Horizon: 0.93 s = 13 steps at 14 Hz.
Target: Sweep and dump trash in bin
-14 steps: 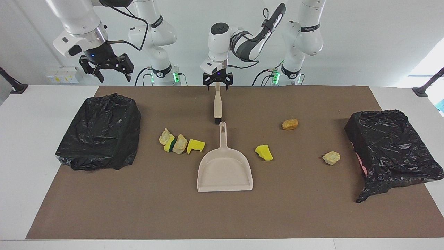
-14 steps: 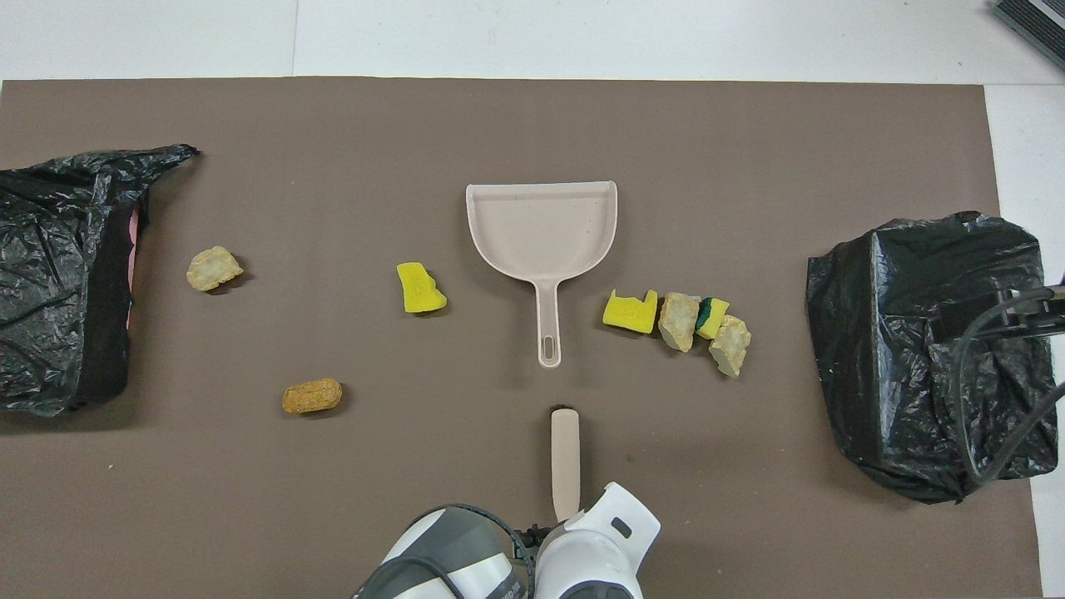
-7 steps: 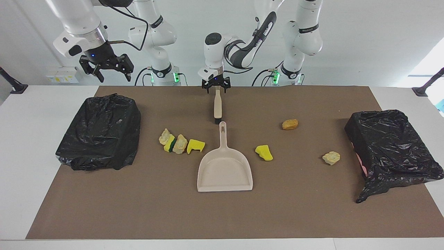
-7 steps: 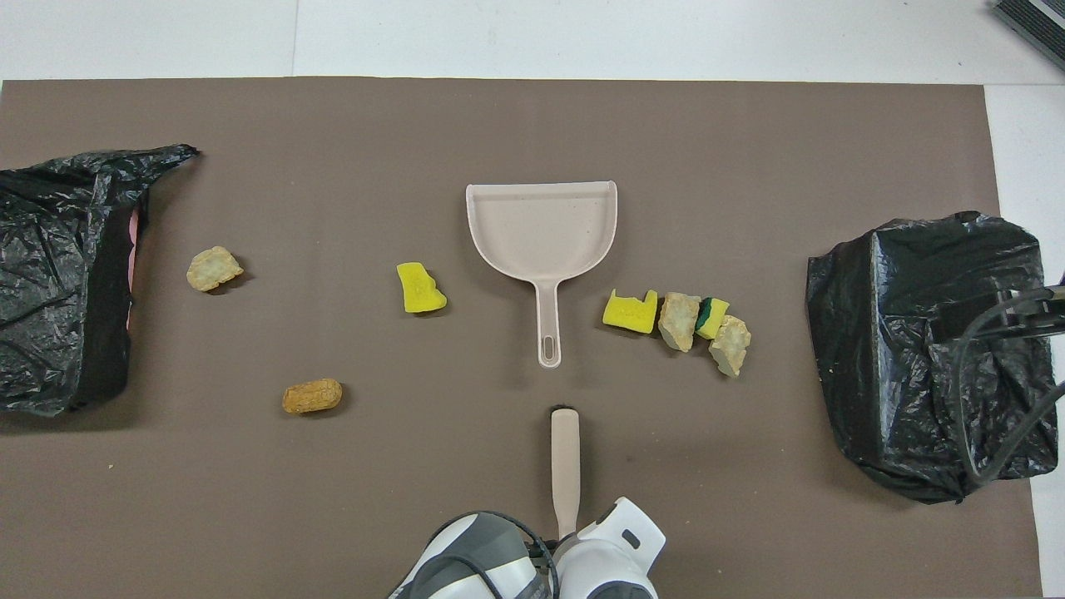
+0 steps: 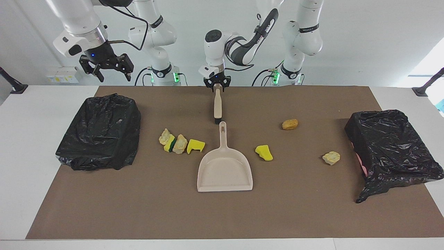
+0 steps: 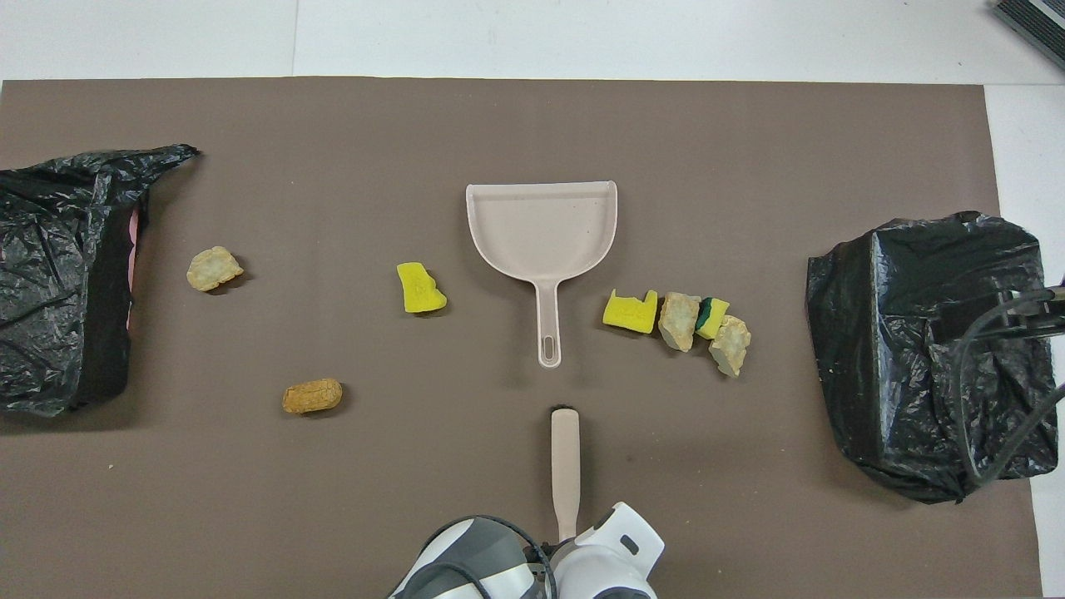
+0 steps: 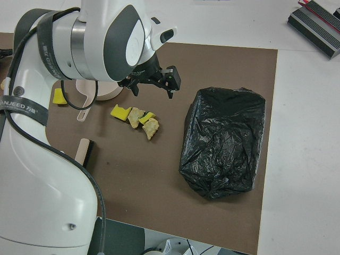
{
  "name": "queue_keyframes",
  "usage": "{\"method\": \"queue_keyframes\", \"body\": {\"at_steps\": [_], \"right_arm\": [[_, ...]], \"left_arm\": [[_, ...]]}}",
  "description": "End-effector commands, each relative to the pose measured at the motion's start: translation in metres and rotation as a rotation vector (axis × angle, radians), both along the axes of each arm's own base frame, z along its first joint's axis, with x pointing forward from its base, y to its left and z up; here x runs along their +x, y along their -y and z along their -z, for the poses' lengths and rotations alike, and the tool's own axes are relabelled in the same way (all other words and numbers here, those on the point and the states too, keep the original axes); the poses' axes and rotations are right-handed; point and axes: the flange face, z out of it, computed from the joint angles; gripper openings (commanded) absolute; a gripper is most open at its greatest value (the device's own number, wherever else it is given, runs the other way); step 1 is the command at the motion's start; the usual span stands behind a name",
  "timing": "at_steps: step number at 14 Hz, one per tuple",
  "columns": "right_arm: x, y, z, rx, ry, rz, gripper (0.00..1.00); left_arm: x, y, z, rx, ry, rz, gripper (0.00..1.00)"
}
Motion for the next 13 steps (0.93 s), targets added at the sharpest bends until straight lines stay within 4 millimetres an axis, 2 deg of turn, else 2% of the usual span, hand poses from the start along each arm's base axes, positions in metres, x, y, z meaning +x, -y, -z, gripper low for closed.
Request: {"method": "queue_keyframes", "body": {"at_steps": [1, 2, 3, 5, 6, 7, 10, 11, 13], "right_arm": [[-0.009, 0.004, 0.000, 0.000, -0.002, -0.024, 1.00], [-0.009, 0.004, 0.000, 0.000, -0.001, -0.025, 1.00], [-0.009, 0.004, 0.000, 0.000, -0.002, -0.024, 1.00], [-0.009, 0.004, 0.000, 0.000, -0.002, -0.024, 1.00], [-0.009, 0.004, 0.000, 0.000, -0.002, -0.024, 1.00], [-0.009, 0.004, 0.000, 0.000, -0.002, -0.024, 1.00], [-0.009, 0.004, 0.000, 0.000, -0.002, -0.024, 1.00], [-0.009, 0.004, 0.000, 0.000, -0.001, -0.024, 1.00], [-0.008, 0.001, 0.000, -0.002, -0.001, -0.018, 1.00]], "left_arm": [[-0.004, -0.001, -0.010, 0.012, -0.014, 0.006, 0.51], [-0.004, -0.002, -0.011, 0.014, -0.015, 0.006, 0.46], [-0.003, -0.002, -0.011, 0.014, -0.015, 0.006, 0.36], [-0.003, -0.003, -0.010, 0.024, -0.020, 0.000, 0.03], [-0.002, -0.006, -0.012, 0.042, -0.029, -0.001, 0.00], [0.007, -0.010, -0.023, 0.045, -0.032, -0.015, 0.00], [0.030, -0.037, -0.050, 0.068, -0.052, -0.039, 0.00], [0.041, -0.047, -0.055, 0.076, -0.059, -0.064, 0.00], [0.079, -0.074, -0.058, 0.082, -0.073, -0.115, 0.00]]}}
